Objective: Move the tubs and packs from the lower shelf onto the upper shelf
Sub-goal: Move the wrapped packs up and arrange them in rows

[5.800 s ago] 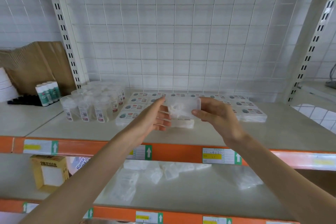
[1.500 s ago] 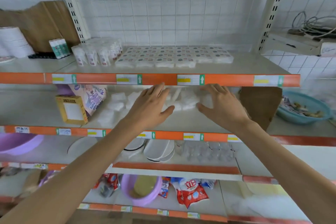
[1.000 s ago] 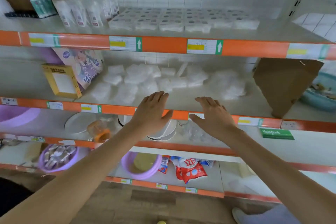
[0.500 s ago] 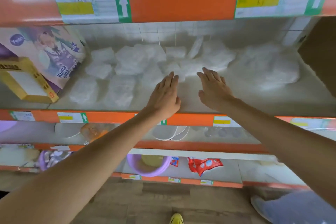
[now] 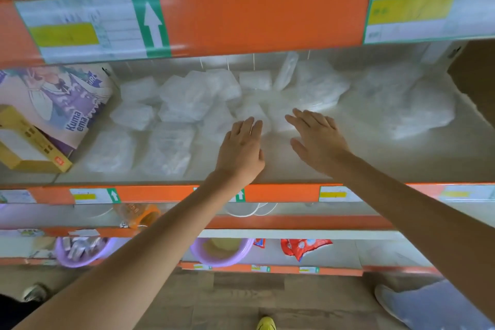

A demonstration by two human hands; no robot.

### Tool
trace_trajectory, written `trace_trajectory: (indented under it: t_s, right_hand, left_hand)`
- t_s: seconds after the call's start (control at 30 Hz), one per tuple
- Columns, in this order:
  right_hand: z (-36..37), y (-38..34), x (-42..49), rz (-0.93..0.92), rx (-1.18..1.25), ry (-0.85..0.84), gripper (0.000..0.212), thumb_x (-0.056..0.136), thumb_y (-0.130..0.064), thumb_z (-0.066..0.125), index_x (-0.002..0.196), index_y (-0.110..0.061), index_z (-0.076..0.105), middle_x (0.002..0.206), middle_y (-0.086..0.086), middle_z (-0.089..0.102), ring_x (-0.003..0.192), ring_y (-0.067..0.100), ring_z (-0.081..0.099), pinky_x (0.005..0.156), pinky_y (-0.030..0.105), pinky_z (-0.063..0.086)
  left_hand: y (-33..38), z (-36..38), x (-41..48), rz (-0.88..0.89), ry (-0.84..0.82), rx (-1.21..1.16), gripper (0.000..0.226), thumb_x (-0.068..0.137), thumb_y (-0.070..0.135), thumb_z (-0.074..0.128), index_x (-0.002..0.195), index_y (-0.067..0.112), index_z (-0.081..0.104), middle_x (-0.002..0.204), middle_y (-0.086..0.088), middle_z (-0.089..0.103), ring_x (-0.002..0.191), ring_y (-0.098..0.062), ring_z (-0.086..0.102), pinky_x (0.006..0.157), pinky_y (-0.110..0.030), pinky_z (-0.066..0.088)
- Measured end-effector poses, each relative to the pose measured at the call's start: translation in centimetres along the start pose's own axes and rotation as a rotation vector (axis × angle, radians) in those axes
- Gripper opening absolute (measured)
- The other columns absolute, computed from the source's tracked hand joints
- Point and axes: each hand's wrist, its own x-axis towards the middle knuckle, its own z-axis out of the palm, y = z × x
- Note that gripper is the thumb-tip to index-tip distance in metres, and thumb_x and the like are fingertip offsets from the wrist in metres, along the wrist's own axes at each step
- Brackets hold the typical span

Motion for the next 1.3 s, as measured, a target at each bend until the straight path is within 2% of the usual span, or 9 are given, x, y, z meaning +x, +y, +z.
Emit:
trace_trajectory:
  t_s: [0.13,0.3,0.4,0.5,0.57,0.77,1.0,1.17,1.3]
  right_hand:
    - [0.4,1.3,-3.6,-0.048,0.036,0.192,0.049,0.078,-0.016,0.079,0.125,-0.016,0.065,0.128,0.009,0.063,0.111,0.037,0.058,0.093,0.048,0.045]
    - [0.2,3.1,-6.5,0.004,0.211,0.336,0.037,0.069,-0.019,0.087,0.104,-0.023,0.074,0.096,0.002,0.061,0.093,0.020,0.048,0.083,0.035,0.040]
    - [0.5,2.7,-7.0,0.079,0.265,0.352,0.039,0.071,-0.024,0.085,0.107,-0.023,0.071,0.115,0.006,0.056,0.108,0.022,0.044,0.094,0.043,0.041]
    - [-0.1,2.9,-6.5,0.180,0.322,0.202,0.051,0.074,-0.034,0.081,0.120,-0.026,0.060,0.148,0.005,0.037,0.137,0.027,0.029,0.108,0.042,0.024]
    - [-0.1,3.2,-6.3,0.159,0.402,0.127,0.048,0.078,-0.033,0.079,0.119,-0.022,0.057,0.142,0.001,0.046,0.136,0.024,0.035,0.105,0.034,0.023]
    - [-0.1,3.1,-6.4,0.201,0.454,0.165,0.055,0.075,-0.031,0.083,0.119,-0.016,0.055,0.120,0.002,0.059,0.116,0.025,0.049,0.096,0.035,0.035]
    - [-0.1,2.8,-6.5,0.189,0.364,0.123,0.066,0.077,-0.044,0.076,0.134,-0.027,0.049,0.130,-0.004,0.054,0.122,0.021,0.046,0.100,0.033,0.029]
    - [-0.1,3.0,-6.2,0.197,0.388,0.116,0.065,0.076,-0.044,0.078,0.132,-0.026,0.051,0.128,-0.003,0.055,0.121,0.020,0.046,0.100,0.034,0.030]
    - [-0.5,2.7,-6.6,0.217,0.435,0.098,0.066,0.073,-0.040,0.081,0.131,-0.024,0.053,0.126,-0.001,0.055,0.120,0.022,0.047,0.100,0.034,0.034]
  left_hand:
    - [0.7,0.2,-1.6,0.071,0.071,0.055,0.065,0.067,-0.010,0.064,0.130,-0.003,0.054,0.125,-0.022,0.053,0.108,-0.042,0.051,0.085,-0.044,0.048]
    - [2.1,0.1,-3.4,0.135,0.123,0.043,0.058,0.042,-0.013,0.077,0.097,0.001,0.068,0.088,-0.015,0.057,0.073,-0.033,0.057,0.054,-0.031,0.049]
    - [1.8,0.1,-3.6,0.178,0.131,0.001,0.048,0.051,-0.003,0.086,0.096,0.005,0.070,0.090,-0.013,0.058,0.076,-0.033,0.060,0.064,-0.035,0.054]
    - [0.5,0.1,-2.9,0.174,0.056,-0.086,0.041,0.074,0.007,0.080,0.112,0.007,0.066,0.121,-0.019,0.057,0.117,-0.041,0.054,0.098,-0.050,0.046]
    - [-0.2,0.6,-2.8,0.164,0.020,-0.146,0.043,0.082,0.010,0.075,0.122,0.008,0.062,0.137,-0.019,0.051,0.132,-0.040,0.043,0.108,-0.050,0.037]
    - [-0.8,1.9,-3.2,0.074,0.144,-0.357,0.046,0.078,0.036,0.066,0.120,0.017,0.064,0.114,-0.006,0.060,0.109,-0.018,0.046,0.098,-0.015,0.025]
    - [-0.4,0.9,-3.4,-0.102,-0.002,-0.582,0.048,0.071,0.025,0.068,0.118,0.021,0.057,0.106,0.018,0.053,0.100,-0.005,0.041,0.094,-0.028,0.036]
    - [-0.2,1.5,-3.2,-0.095,0.024,-0.586,0.047,0.075,0.023,0.082,0.114,0.015,0.057,0.115,0.002,0.058,0.111,-0.019,0.049,0.097,-0.033,0.039]
    - [-0.1,0.6,-3.4,-0.147,-0.005,-0.650,0.044,0.072,0.011,0.079,0.110,0.016,0.056,0.116,-0.001,0.059,0.110,-0.018,0.055,0.086,-0.018,0.041]
